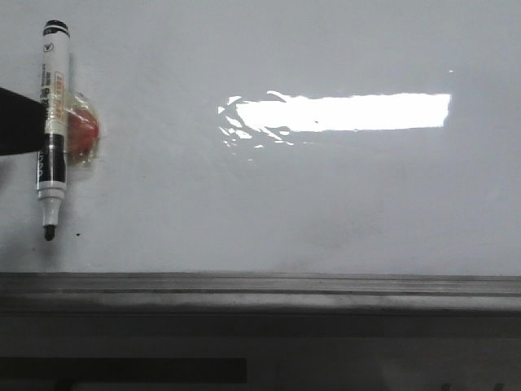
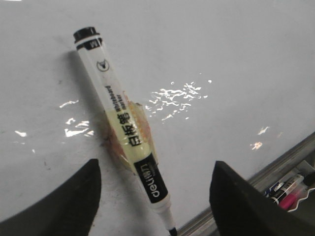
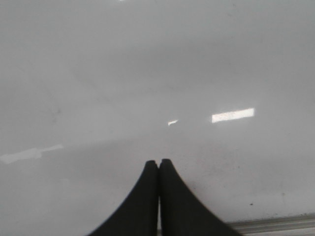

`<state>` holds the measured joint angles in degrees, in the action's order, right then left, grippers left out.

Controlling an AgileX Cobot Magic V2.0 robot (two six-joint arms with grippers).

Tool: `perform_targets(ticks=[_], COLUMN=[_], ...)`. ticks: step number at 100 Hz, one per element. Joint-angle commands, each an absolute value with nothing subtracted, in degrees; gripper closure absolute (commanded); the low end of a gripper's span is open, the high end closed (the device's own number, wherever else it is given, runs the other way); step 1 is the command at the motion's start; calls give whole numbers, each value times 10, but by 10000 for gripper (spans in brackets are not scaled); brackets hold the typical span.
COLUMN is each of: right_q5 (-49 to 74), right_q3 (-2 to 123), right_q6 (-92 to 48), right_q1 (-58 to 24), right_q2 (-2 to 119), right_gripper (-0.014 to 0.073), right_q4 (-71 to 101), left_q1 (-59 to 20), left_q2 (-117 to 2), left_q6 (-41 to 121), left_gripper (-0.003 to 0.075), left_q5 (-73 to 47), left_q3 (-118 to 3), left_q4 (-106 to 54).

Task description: Write number 6 on whiteboard

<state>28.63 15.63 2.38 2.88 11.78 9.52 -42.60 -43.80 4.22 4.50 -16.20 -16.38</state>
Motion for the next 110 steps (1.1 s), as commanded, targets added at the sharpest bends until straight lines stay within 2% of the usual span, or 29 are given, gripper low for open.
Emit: perform_targets(ticks=[1, 82, 93, 101, 110], right_q5=[247, 245, 245, 247, 247], right_q3=[178, 178, 178, 178, 178], right_q6=[19, 19, 19, 19, 19], right_q1=[34, 34, 34, 32, 12], right_q2=[128, 128, 128, 128, 128], right_gripper=[660, 660, 660, 660, 660], right_q4=[94, 94, 94, 94, 95], left_q1=[-431, -431, -431, -431, -431], left_q2=[-455, -579, -603, -618, -626], left_q6=[41, 6, 6, 6, 6], left_gripper=[273, 283, 363, 472, 641], left_q5=[95, 145, 145, 145, 145], left_q3=[-182, -182, -182, -182, -182], left_q4=[-176, -209, -261, -271, -271])
